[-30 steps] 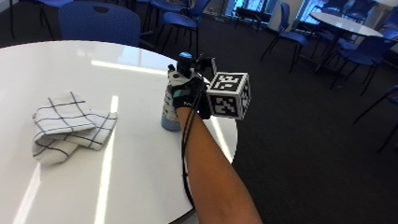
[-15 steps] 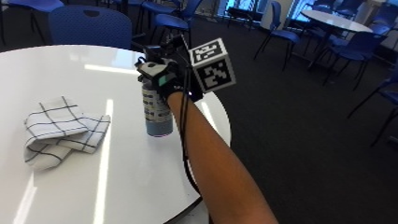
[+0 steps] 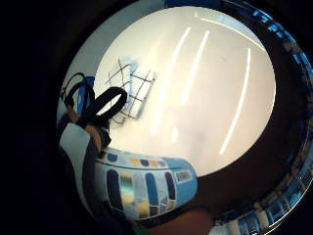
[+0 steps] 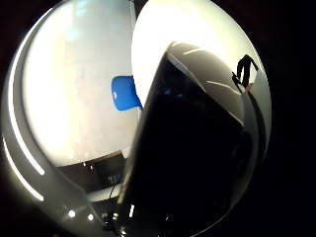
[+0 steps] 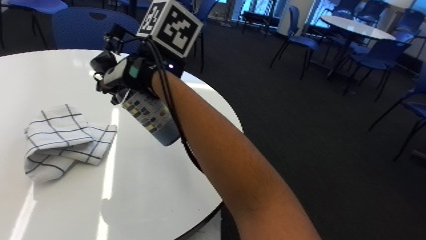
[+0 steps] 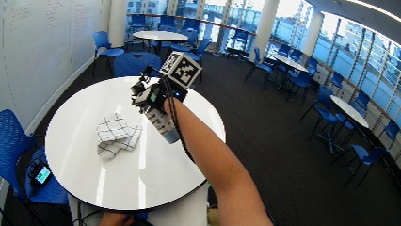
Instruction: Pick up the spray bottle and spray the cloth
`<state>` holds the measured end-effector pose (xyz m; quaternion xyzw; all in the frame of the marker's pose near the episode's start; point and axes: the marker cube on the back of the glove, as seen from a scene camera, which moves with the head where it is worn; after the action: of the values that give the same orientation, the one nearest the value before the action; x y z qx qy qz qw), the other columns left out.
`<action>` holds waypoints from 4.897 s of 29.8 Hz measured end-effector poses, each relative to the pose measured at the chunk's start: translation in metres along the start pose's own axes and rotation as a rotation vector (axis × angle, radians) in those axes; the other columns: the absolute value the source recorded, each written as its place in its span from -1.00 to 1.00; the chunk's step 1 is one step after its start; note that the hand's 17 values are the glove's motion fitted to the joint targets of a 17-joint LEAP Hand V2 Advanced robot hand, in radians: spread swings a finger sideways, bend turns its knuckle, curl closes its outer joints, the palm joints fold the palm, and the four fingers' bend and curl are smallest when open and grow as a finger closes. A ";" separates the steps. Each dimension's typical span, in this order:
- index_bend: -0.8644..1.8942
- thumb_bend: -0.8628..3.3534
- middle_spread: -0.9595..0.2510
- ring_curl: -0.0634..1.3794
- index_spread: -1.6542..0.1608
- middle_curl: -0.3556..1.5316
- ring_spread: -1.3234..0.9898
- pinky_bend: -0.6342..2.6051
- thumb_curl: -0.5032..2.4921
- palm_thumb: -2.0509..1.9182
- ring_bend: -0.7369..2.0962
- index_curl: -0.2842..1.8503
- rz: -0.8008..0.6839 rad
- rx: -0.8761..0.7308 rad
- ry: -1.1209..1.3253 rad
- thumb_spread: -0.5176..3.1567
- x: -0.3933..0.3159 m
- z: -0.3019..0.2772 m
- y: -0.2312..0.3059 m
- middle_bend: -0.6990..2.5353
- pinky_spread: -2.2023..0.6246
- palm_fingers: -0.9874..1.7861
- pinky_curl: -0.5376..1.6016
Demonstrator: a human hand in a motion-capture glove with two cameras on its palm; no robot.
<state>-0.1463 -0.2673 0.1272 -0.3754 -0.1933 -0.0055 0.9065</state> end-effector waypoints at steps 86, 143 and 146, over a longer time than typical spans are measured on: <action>-0.15 -0.61 0.29 -0.30 0.51 -0.11 -0.03 -0.36 -0.18 0.49 -0.10 -0.19 0.148 0.312 -0.079 -0.45 0.039 -0.087 0.041 -0.25 0.42 0.68 -0.15; -0.15 -0.61 0.24 -0.30 0.51 -0.11 0.00 -0.32 -0.16 0.48 -0.09 -0.17 -0.198 0.836 -0.562 -0.41 0.033 -0.035 0.021 -0.30 0.41 0.67 -0.12; -0.15 -0.61 0.23 -0.30 0.51 -0.11 0.00 -0.32 -0.16 0.48 -0.09 -0.17 -0.200 0.837 -0.558 -0.41 0.031 -0.038 0.022 -0.30 0.41 0.67 -0.12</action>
<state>-0.1012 -0.2733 0.0992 0.0527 -0.4485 0.0861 0.8880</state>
